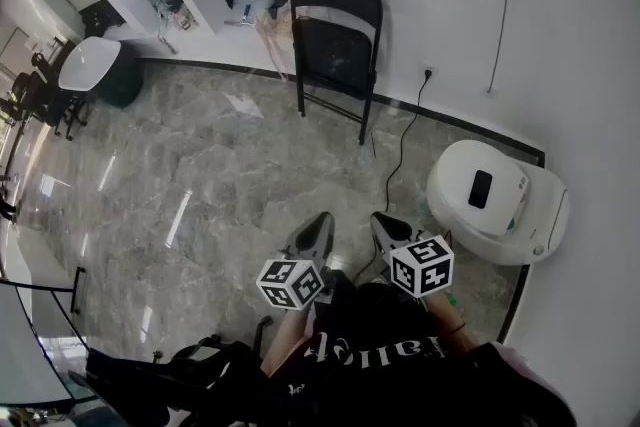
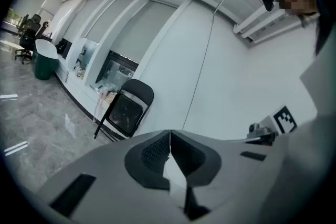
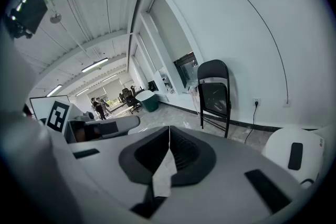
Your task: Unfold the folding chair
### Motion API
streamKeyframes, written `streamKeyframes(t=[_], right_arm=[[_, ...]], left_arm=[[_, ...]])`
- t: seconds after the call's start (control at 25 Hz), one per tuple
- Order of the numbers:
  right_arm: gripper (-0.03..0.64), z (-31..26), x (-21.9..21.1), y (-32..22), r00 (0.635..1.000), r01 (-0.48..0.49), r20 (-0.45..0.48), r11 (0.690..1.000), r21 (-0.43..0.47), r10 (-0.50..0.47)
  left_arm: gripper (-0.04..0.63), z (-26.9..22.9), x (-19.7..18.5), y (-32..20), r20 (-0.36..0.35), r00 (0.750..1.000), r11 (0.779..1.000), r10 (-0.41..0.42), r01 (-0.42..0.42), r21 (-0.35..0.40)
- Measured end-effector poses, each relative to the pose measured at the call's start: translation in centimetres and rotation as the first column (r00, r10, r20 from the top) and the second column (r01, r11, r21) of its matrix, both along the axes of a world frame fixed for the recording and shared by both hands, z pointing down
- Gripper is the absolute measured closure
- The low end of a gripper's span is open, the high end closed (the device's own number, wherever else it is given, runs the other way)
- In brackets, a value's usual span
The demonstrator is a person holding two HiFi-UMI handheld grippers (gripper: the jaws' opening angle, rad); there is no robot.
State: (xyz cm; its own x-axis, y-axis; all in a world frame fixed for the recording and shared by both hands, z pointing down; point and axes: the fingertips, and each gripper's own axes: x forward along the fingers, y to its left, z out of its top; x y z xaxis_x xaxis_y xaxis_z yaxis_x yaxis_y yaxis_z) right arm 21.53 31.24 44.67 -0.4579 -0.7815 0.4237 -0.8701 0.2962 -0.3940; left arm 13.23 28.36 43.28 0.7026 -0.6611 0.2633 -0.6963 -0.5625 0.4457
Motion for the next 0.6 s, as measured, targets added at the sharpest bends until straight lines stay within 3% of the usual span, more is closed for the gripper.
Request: streamKeyframes(t=[0.36, 0.6], right_arm=[[0.598, 0.8, 3.5, -5.2, 0.997, -0.073, 0.017, 0.997, -0.022, 0.074], [0.598, 1.3, 3.0, -11.8, 0.996, -0.088, -0.001, 0.996, -0.030, 0.088]], left_arm=[[0.591, 0.5, 2.2, -6.1, 0.005, 1.000, 1.000, 0.026, -0.026, -0.010], [0.591, 1.2, 2.4, -13.4, 0.000, 0.998, 0.998, 0.065, -0.065, -0.012]])
